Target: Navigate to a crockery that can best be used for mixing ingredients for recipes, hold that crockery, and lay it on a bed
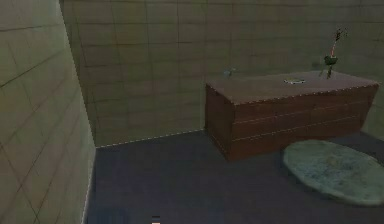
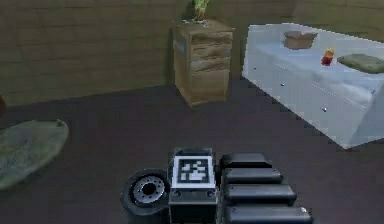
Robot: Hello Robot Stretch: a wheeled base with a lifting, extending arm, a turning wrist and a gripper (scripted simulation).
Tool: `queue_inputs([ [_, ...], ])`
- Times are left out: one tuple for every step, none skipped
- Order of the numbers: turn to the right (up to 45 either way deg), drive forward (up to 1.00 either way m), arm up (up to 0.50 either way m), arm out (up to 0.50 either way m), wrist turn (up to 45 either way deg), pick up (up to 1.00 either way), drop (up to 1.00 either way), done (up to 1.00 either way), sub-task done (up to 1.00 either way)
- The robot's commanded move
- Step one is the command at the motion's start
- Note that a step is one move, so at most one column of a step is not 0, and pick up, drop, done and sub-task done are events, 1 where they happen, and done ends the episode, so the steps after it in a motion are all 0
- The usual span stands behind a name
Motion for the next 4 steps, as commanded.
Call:
queue_inputs([
  [45.0, 0.00, 0.00, 0.00, 0.0, 0.00, 0.00, 0.00, 0.00],
  [42.0, 0.00, 0.00, 0.00, 0.0, 0.00, 0.00, 0.00, 0.00],
  [0.0, 0.95, 0.00, 0.00, 0.0, 0.00, 0.00, 0.00, 0.00],
  [33.0, 0.00, 0.00, 0.00, 0.0, 0.00, 0.00, 0.00, 0.00],
])
